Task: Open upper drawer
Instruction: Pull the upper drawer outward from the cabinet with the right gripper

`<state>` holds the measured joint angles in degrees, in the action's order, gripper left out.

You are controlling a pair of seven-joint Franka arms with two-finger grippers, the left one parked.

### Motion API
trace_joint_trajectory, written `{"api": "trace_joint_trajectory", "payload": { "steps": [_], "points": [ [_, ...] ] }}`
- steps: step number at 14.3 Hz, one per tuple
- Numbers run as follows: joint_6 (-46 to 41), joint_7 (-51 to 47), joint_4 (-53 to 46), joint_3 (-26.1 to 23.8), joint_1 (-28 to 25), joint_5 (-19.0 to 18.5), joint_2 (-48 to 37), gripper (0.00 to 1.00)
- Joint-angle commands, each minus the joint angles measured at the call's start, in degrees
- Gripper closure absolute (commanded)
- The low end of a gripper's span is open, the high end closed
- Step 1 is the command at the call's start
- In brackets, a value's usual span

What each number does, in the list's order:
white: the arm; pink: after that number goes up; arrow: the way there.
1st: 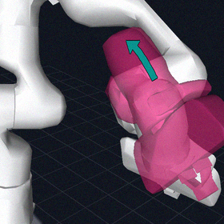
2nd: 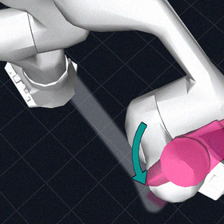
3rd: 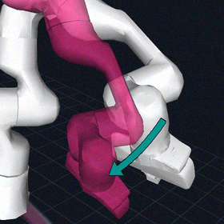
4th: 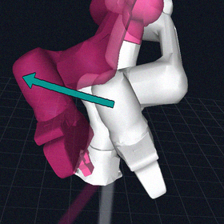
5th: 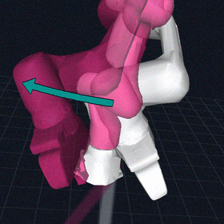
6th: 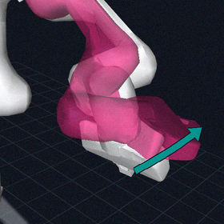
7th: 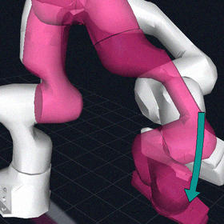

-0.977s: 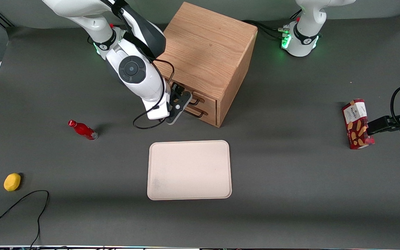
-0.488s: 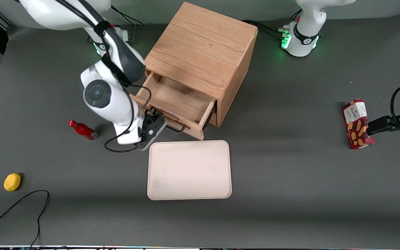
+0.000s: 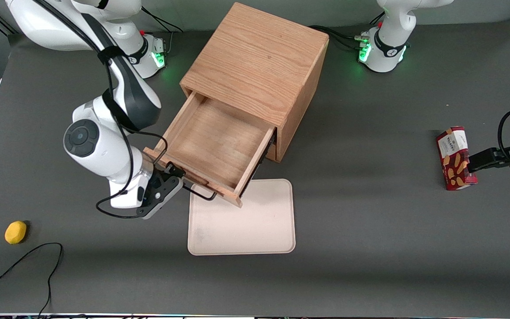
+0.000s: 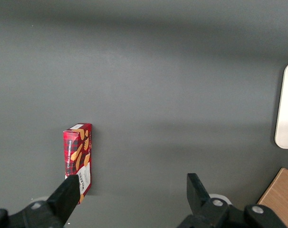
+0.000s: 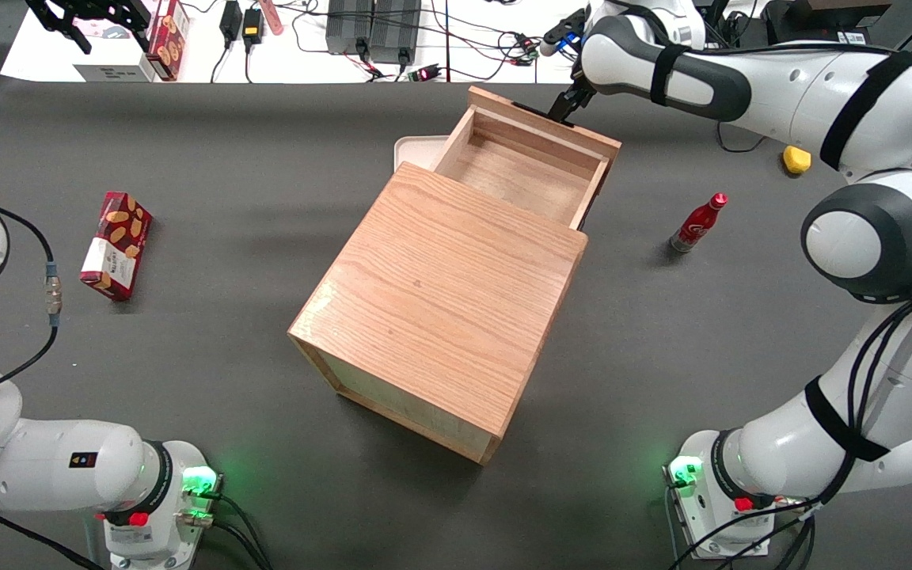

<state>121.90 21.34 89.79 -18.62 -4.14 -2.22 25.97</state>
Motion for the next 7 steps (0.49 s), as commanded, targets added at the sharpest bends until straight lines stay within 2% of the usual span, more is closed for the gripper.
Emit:
{"api": "trace_joint_trajectory", "payload": {
  "steps": [1, 4, 7],
  "points": [
    [2.8, 0.5, -1.4, 2.2, -0.7, 1.4, 0.9, 0.0],
    [2.8, 0.3, -1.4, 2.4, -0.8, 1.9, 1.1, 0.0],
    [2.7, 0.5, -1.4, 2.4, -0.8, 7.7, 0.9, 0.0]
  ]
}}
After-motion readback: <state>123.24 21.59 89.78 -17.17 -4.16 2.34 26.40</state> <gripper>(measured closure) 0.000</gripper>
